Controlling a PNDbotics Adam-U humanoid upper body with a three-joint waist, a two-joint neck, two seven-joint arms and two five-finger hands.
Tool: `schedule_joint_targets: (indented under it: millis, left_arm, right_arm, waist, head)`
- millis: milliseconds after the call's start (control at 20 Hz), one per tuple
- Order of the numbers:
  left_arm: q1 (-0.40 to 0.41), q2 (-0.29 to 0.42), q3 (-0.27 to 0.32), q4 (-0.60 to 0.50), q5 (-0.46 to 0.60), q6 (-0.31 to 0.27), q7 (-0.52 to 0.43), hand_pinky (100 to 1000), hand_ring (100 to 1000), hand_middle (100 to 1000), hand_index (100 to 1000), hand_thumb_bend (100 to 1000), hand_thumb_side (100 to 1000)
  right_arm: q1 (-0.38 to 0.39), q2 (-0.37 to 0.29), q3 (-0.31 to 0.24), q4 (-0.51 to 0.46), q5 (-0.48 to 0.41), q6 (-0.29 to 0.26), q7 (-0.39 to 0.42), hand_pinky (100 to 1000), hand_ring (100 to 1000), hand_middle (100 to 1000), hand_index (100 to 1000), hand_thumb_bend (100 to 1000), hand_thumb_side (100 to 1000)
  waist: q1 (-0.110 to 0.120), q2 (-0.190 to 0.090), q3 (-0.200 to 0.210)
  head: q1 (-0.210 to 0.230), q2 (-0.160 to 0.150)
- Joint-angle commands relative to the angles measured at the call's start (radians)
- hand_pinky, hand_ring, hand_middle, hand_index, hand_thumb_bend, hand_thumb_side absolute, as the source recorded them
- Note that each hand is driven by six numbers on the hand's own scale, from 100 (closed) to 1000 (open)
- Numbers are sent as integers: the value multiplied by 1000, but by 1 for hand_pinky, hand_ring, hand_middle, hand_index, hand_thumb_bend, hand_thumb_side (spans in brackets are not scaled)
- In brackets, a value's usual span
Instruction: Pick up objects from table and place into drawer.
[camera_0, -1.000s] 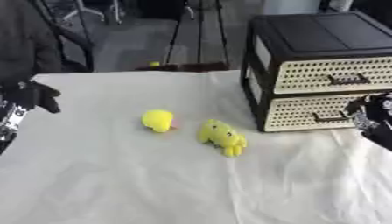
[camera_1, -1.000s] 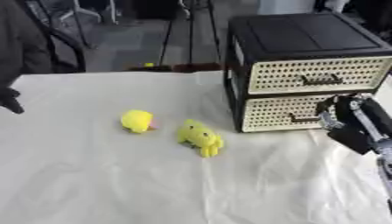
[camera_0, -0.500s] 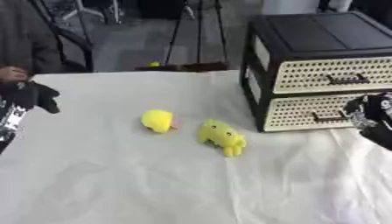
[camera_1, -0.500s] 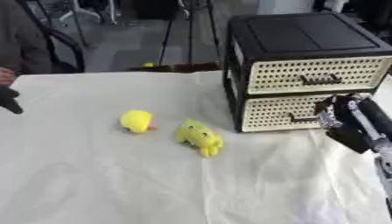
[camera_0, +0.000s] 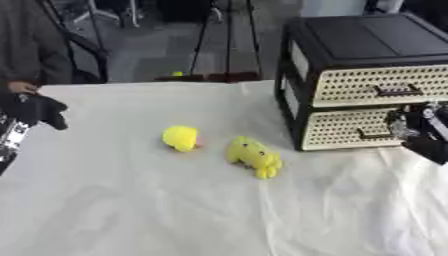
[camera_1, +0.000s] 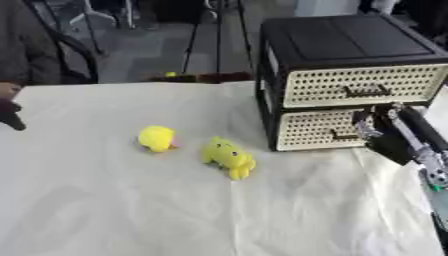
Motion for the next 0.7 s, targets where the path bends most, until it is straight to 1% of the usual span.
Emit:
schedule_joint_targets:
  millis: [50, 300, 700]
  left_arm:
    - [-7, 14, 1, -13, 6, -2, -5, 535, 492, 456, 639, 287, 887]
    - [-8, 15, 1, -13, 7, -2, -6, 535, 492, 456, 639, 287, 887]
    - [-9, 12, -1, -14, 10, -2, -8, 535, 492, 456, 639, 288, 887]
  right_arm:
    - [-46, -31, -1, 59, 30, -7, -7, 100, 161, 216, 629, 100, 924]
    - [-85, -25, 2, 148, 79, -17, -19, 100, 160, 216, 630, 100, 953]
    - [-120, -14, 3, 247, 131, -25, -37, 100, 157, 213, 630, 100, 977]
  waist:
    - [0, -12, 4]
    - [1, -13, 8]
    - [4, -13, 15]
  head:
    - [-5, 5]
    - [-8, 0]
    - [-12, -5]
